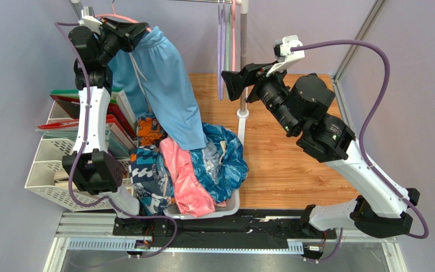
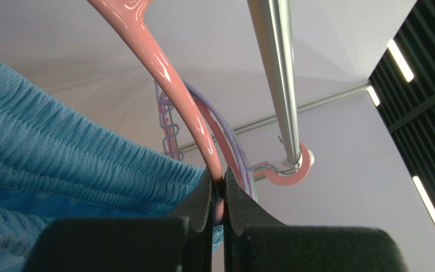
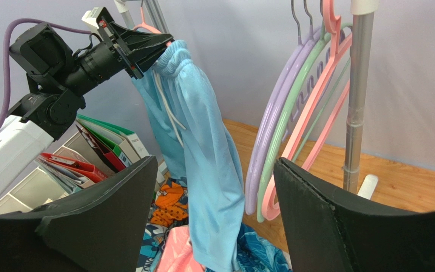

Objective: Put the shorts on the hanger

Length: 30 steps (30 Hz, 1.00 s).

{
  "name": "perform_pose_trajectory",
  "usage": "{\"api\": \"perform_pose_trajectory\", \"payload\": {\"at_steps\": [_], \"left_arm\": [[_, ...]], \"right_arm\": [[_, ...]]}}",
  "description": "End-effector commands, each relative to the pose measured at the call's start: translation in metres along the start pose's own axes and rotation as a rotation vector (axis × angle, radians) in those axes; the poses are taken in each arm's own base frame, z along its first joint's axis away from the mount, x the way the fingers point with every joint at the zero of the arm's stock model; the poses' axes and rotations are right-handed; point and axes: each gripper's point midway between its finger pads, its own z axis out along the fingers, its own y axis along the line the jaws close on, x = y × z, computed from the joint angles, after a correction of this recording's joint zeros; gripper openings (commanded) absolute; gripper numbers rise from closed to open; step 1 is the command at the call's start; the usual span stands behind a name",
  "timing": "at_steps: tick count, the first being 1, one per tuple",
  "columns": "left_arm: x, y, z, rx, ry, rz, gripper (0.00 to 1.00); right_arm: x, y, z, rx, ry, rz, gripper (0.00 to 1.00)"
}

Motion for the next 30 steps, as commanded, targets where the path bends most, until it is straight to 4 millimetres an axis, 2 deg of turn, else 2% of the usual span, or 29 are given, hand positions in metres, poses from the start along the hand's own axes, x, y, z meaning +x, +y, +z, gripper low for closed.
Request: {"api": "perform_pose_trajectory", "payload": {"at_steps": [1,2,4,5,6,7,11,15,20,26,30], "left_arm": [[0.029,-0.077,-0.041,0.193,0.084,0.268,0.00],[0.031,-0.074,-0.044,0.180,0.072,0.296,0.00],[0.038,-0.074,-0.055,0.157,0.065,0.329,0.00],[0.042,-0.075,-0.057,0.161,0.092,0.347,0.00],[0.041,-0.083,-0.056,0.177,0.115,0.358,0.00],[0.046,-0.078,-0.055,0.147,0.164,0.327,0.00],[0.062,-0.079,-0.047,0.171,0.353,0.228,0.00],[0.068,-0.063,-0.041,0.152,0.400,0.117,0.00],[0.068,-0.042,-0.028,0.155,0.442,0.040,0.00],[0.060,-0.045,-0.016,0.196,0.444,0.079,0.00],[0.061,-0.053,-0.017,0.229,0.457,0.112,0.00]], "right_arm": [[-0.030,0.012,0.008,-0.056,-0.081,-0.068,0.79],[-0.043,0.012,0.008,-0.055,-0.105,-0.074,0.79],[-0.040,0.013,0.016,-0.052,-0.096,-0.099,0.79],[-0.047,0.013,0.016,-0.053,-0.109,-0.097,0.79],[-0.046,0.014,0.019,-0.056,-0.106,-0.092,0.79],[-0.045,0.015,0.019,-0.058,-0.101,-0.091,0.79],[-0.041,0.016,0.019,-0.064,-0.092,-0.085,0.78],[-0.037,0.011,0.016,-0.051,-0.086,-0.086,0.78],[-0.036,0.008,0.015,-0.048,-0.084,-0.078,0.77],[-0.025,0.006,0.018,-0.045,-0.062,-0.084,0.77],[-0.018,0.002,0.020,-0.040,-0.048,-0.082,0.77]]}}
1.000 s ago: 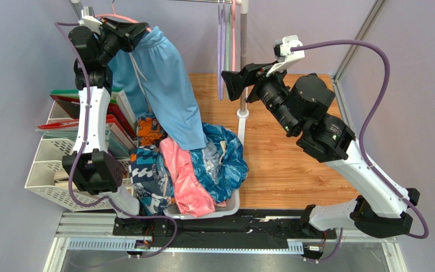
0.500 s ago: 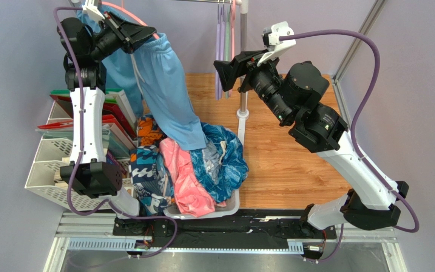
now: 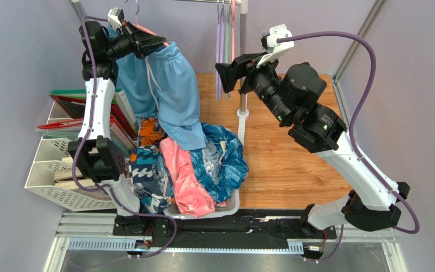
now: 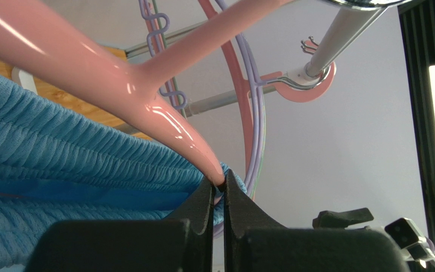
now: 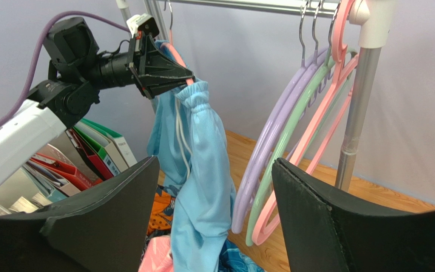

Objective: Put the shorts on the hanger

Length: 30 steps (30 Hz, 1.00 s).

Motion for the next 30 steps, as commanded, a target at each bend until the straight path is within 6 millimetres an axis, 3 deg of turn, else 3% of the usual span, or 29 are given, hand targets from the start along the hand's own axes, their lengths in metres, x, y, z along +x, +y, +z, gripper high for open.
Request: {"api": "perform_pose_trajectory", "payload": {"at_steps": [1,8,12,18,25,30], "left_arm": [[0.014,-0.075,-0.011,0.148,0.031,0.226,0.00],[0.039,-0.096,-0.014,0.189,0.075,0.267,0.00],[0.035,-0.103,-0.012,0.202,0.055,0.228,0.00],[0.025,-0.086,-0.001,0.185,0.044,0.167,0.00],[0.012,-0.082,0.007,0.181,0.034,0.203,0.00],[0.004,-0.058,0.011,0.150,0.027,0.113,0.00]], "right_arm": [[-0.011,-0.003,-0.004,-0.007,-0.038,0.025,0.77],[-0.004,-0.003,-0.001,-0.005,-0.025,0.043,0.76],[-0.003,-0.004,-0.001,-0.002,-0.024,0.052,0.76],[-0.004,-0.007,-0.003,0.006,-0.025,0.053,0.76],[0.004,-0.011,-0.002,0.012,-0.009,0.051,0.76],[0.004,-0.013,0.000,0.015,-0.009,0.053,0.76]]}}
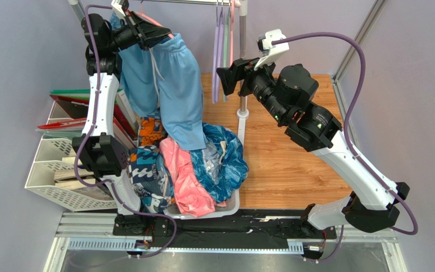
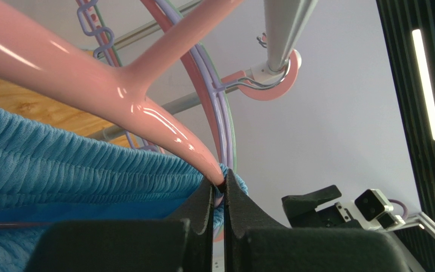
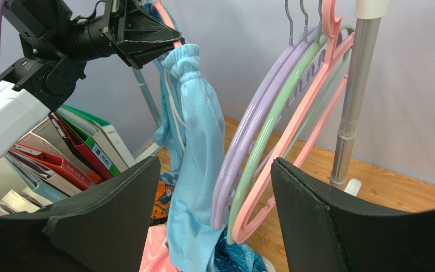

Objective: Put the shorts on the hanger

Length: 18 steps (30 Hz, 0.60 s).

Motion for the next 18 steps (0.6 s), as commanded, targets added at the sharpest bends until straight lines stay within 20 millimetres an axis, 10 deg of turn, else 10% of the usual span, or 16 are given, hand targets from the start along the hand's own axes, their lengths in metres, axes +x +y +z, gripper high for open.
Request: {"api": "perform_pose_trajectory", "payload": {"at_steps": [1,8,13,18], "left_arm": [[-0.008,-0.010,-0.003,0.030,-0.034,0.024,0.00],[-0.020,0.007,-0.013,0.009,-0.077,-0.022,0.00],[-0.028,-0.012,-0.026,0.022,-0.125,0.081,0.29],[-0.027,-0.029,-0.043,-0.018,-0.191,0.207,0.79]], "right_arm": [[-0.020,-0.002,-0.005,-0.009,-0.057,0.034,0.76],[-0.014,-0.005,-0.005,-0.004,-0.046,0.035,0.75],[-0.013,-0.005,-0.006,-0.007,-0.043,0.043,0.76],[-0.011,-0.005,-0.009,-0.012,-0.035,0.041,0.76]]}}
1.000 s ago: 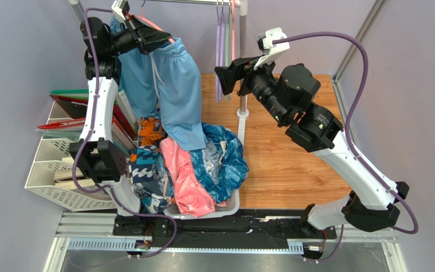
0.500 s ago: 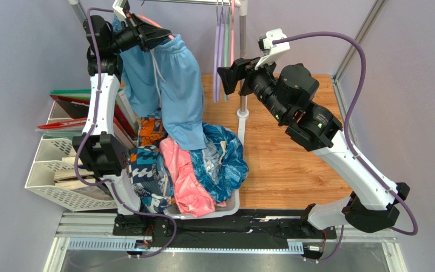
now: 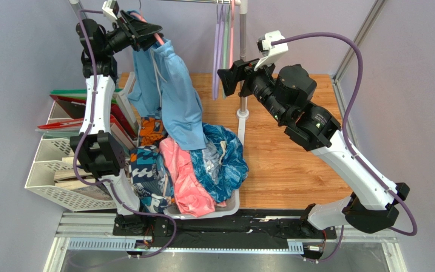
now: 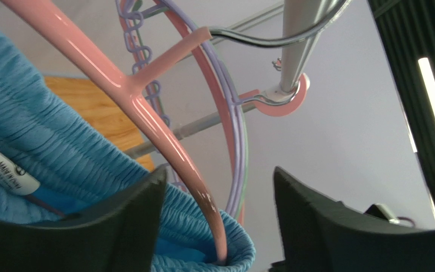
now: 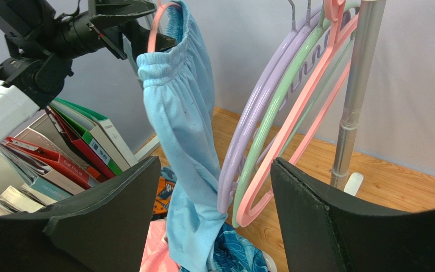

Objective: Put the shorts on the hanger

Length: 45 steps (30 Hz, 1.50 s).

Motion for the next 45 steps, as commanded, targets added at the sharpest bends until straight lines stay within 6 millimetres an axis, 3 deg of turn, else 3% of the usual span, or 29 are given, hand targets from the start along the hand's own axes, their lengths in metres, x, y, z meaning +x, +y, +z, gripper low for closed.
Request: {"api": "perform_pose_trajectory", "payload": {"at_steps": [1,2,4,5,9,10,12,13,14,16,19,20,22,23,25,26,27,28,29,31,34,39,40,42,43,45], "left_arm": [[0.001,-0.053,-0.026,0.013,-0.095,0.236,0.90],[0.006,-0.068,-0.032,0.016,-0.108,0.290,0.91],[0.012,-0.065,-0.038,-0.029,-0.115,0.380,0.99],[0.018,-0.077,-0.045,-0.038,-0.129,0.436,0.99],[0.036,-0.075,-0.069,-0.174,-0.163,0.609,0.99],[0.034,-0.070,-0.076,-0.232,-0.188,0.728,0.99],[0.051,-0.072,-0.093,-0.292,-0.182,0.840,0.99],[0.059,-0.086,-0.105,-0.329,-0.198,1.028,0.99],[0.065,-0.073,-0.111,-0.383,-0.179,1.073,0.99],[0.070,-0.074,-0.122,-0.450,-0.200,1.228,0.99],[0.092,-0.072,-0.135,-0.452,-0.134,1.324,0.99],[0.110,-0.066,-0.138,-0.435,-0.036,1.325,0.99],[0.139,-0.067,-0.137,-0.355,0.111,1.485,0.99],[0.158,-0.057,-0.138,-0.354,0.195,1.492,0.99],[0.182,-0.049,-0.133,-0.342,0.328,1.688,0.99],[0.210,-0.035,-0.125,-0.287,0.431,1.737,0.99],[0.204,-0.021,-0.128,-0.358,0.489,1.861,0.99],[0.215,0.004,-0.128,-0.377,0.580,1.894,0.99],[0.226,0.013,-0.123,-0.359,0.637,1.943,0.99],[0.224,0.051,-0.121,-0.445,0.797,2.009,0.98],[0.220,0.089,-0.114,-0.524,0.969,2.027,0.85],[0.198,0.126,-0.092,-0.606,1.050,2.059,0.70],[0.195,0.141,-0.087,-0.622,1.093,2.050,0.68],[0.173,0.166,-0.083,-0.709,1.129,2.038,0.65],[0.159,0.168,-0.077,-0.757,1.102,2.047,0.64],[0.132,0.190,-0.084,-0.881,1.135,1.998,0.60]], "right_arm": [[-0.022,0.000,-0.014,-0.017,-0.057,0.028,0.76],[-0.022,-0.001,-0.015,-0.015,-0.058,0.026,0.76],[-0.019,-0.003,-0.018,-0.013,-0.048,0.014,0.76],[-0.020,-0.004,-0.022,-0.014,-0.050,0.012,0.76],[-0.014,-0.010,-0.033,-0.011,-0.033,-0.011,0.76],[-0.006,-0.011,-0.033,-0.009,-0.014,-0.021,0.76],[-0.004,-0.013,-0.039,-0.013,-0.012,-0.034,0.76],[0.001,-0.014,-0.041,-0.012,-0.001,-0.040,0.76],[0.005,-0.015,-0.042,-0.011,0.006,-0.045,0.76],[0.008,-0.017,-0.047,-0.011,0.017,-0.050,0.75],[0.019,-0.018,-0.048,-0.018,0.044,-0.058,0.75],[0.021,-0.018,-0.048,-0.018,0.051,-0.062,0.75],[0.024,-0.019,-0.049,-0.019,0.062,-0.075,0.75],[0.027,-0.019,-0.049,-0.019,0.070,-0.079,0.75],[0.030,-0.021,-0.050,-0.016,0.075,-0.085,0.75],[0.035,-0.021,-0.050,-0.016,0.085,-0.090,0.75],[0.037,-0.021,-0.050,-0.018,0.092,-0.092,0.75],[0.040,-0.022,-0.051,-0.016,0.097,-0.093,0.75],[0.041,-0.023,-0.052,-0.012,0.103,-0.094,0.75],[0.044,-0.024,-0.053,-0.011,0.112,-0.097,0.75],[0.044,-0.027,-0.057,0.000,0.111,-0.105,0.75],[0.042,-0.032,-0.061,0.017,0.106,-0.115,0.75],[0.041,-0.032,-0.061,0.018,0.103,-0.114,0.75],[0.040,-0.034,-0.063,0.022,0.099,-0.118,0.75],[0.038,-0.035,-0.064,0.025,0.095,-0.118,0.75],[0.037,-0.037,-0.065,0.032,0.094,-0.121,0.75]]}}
